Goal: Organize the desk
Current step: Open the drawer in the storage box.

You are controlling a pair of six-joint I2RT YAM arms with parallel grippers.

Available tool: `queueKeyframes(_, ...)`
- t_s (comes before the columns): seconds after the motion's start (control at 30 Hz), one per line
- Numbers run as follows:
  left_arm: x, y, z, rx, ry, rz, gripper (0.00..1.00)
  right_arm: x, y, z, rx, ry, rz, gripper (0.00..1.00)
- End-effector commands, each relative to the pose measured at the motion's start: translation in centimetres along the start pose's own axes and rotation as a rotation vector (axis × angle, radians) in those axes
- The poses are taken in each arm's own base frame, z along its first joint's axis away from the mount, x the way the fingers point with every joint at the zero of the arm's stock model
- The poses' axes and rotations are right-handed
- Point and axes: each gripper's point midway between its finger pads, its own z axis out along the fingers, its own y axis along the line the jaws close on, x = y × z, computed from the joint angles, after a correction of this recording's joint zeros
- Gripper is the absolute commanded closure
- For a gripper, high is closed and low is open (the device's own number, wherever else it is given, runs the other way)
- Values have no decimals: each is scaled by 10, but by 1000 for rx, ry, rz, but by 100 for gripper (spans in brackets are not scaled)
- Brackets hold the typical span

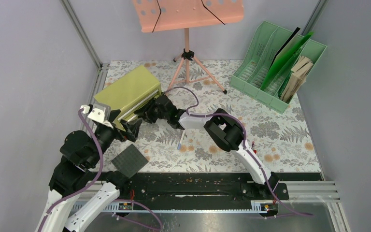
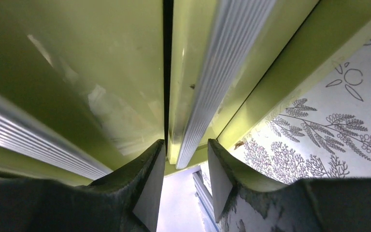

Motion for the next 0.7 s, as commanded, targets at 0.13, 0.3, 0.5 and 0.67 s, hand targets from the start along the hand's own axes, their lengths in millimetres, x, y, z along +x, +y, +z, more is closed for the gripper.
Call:
queueKeyframes(0.13, -12, -5, -2, 25, -32, -18, 3, -6, 15, 18, 17, -32, -44, 56)
queueKeyframes(0.3, -15, -5, -5, 22, -33, -12, 3, -1, 20, 29, 16, -2, -64, 70)
queueKeyframes(0.5, -11, -4, -5, 17, -25, -8, 2, 11, 25, 40, 3, 66, -72, 96)
queueKeyframes(0.67, -9, -4, -3, 18, -18, -9, 2, 16, 20, 33, -11, 77, -49, 100)
